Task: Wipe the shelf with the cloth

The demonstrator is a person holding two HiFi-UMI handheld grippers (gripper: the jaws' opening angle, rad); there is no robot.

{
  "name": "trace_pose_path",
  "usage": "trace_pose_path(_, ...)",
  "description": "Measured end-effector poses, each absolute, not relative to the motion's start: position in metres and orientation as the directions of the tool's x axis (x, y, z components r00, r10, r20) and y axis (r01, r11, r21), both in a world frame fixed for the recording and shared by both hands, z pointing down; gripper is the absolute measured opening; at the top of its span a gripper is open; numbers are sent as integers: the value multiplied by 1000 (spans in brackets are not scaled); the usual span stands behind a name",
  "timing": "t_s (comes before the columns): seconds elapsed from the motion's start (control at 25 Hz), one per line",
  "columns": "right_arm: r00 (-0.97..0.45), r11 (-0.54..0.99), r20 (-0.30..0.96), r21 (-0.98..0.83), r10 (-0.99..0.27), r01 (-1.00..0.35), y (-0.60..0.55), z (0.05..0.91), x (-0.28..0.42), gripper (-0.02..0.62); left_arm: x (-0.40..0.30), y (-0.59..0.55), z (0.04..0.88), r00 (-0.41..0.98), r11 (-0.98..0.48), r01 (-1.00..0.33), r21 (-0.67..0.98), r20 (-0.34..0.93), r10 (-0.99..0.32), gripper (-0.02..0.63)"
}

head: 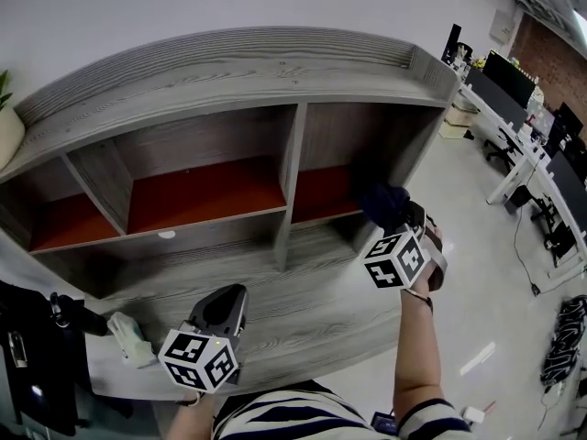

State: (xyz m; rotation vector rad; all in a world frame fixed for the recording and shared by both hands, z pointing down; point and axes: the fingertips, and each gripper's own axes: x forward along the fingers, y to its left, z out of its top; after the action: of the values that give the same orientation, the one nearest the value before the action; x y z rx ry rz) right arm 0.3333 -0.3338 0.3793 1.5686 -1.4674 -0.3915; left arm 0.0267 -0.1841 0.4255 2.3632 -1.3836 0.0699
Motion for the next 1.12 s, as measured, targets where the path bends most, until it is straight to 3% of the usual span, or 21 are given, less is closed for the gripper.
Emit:
trace_pose_path(0.2,215,123,330,759,-919,-640,-318,367,336,74,27,-182,424,511,-436,-846,307,232,-827,25)
trace_pose_path(0.48,-2,153,226,651,-974,-744,-295,312,295,74,23,-178,420,499,-425,-851,307,222,-838,25)
trace_pose_path(0.72,-240,304,188,535,-953,-788,-263,276,249,74,14,-174,415,473,-402,-863,305,211,-855,25)
trace_pose_path(0.92,-450,460,144,483,-881,-745,-232,253,213,74,-4,-171,414,428,-357,-882,307,208,-880,25)
trace_pose_path(1.12,-560,542,111,460,-821,-703,-214,239,180,74,-16,-169,405,386,-318,-896,311,189,-903,25)
